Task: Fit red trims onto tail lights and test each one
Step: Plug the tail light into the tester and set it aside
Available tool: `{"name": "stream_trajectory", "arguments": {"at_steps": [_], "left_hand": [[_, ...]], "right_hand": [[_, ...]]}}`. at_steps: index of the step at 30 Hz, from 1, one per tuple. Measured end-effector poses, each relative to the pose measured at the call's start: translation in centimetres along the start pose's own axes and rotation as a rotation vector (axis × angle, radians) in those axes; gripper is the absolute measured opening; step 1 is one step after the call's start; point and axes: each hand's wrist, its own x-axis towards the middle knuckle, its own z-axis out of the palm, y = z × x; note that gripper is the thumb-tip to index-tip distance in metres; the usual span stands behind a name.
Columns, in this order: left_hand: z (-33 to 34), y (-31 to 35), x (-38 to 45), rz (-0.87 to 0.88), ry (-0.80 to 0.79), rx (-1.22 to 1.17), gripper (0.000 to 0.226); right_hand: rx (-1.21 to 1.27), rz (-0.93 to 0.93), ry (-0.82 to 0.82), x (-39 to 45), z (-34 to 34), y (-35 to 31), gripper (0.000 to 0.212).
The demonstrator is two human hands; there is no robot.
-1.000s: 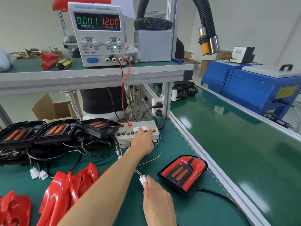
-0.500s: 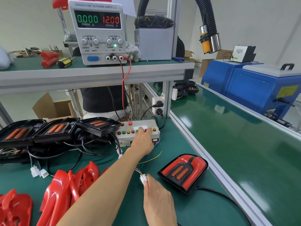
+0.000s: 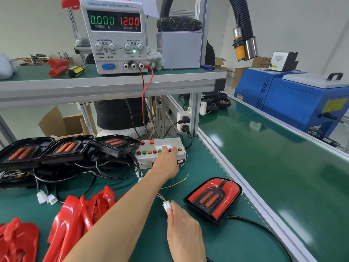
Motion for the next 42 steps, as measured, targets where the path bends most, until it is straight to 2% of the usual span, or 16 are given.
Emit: {"name": "stream_trajectory", "arguments": {"at_steps": [14,19,22,24,26,28,30,33,39,42], "left_hand": [[0.0,-0.3,0.2,0.021,-0.003,0.038,0.062],[-0.1,-0.3,0.1,0.029,-0.024,0.035,0.066],[-0.7,-0.4,-0.6,0.044,-0.053,-0.045,0.075],[-1.4,-0.7,-1.7,0.089,-0.012,-0.125,0.065],[-2.4,-1.4,-3.4,0.177,0.054,-0.181,0.041],[-3.4,-2.3,-5.6,0.274,0.005,-0.159,0.023],[-3.9,-3.1,-8.1,0.364,-0.144,-0.057,0.025],[-4.0,-4.2,-11.3,0.375,-0.304,0.022,0.028],[-3.6,-5.4,-13.3,0.313,-0.276,0.040,0.038],[-3.1,-5.6,-13.6,0.347,-0.253,-0.031,0.037]], "right_hand": [[-0.013,-0.003,-0.015,-0.1,-0.4,-0.1,0.042],[0.005,0.002,-0.008,-0.1,-0.2,0.0,0.042],[0.050,-0.001,0.011,-0.2,-0.2,0.0,0.040],[0.081,-0.010,0.023,-0.3,-0.1,0.1,0.039],[0.090,-0.019,0.041,-0.4,-0.1,0.0,0.037],[0.098,-0.020,0.060,-0.5,0.0,0.0,0.036],[0.144,-0.022,0.076,-0.6,0.0,0.0,0.034],[0.173,-0.066,0.103,-0.9,-0.2,0.1,0.034],[0.119,-0.139,0.172,-1.6,-0.8,-0.4,0.026],[-0.056,-0.193,0.318,-2.0,-1.0,-1.2,0.024]]}}
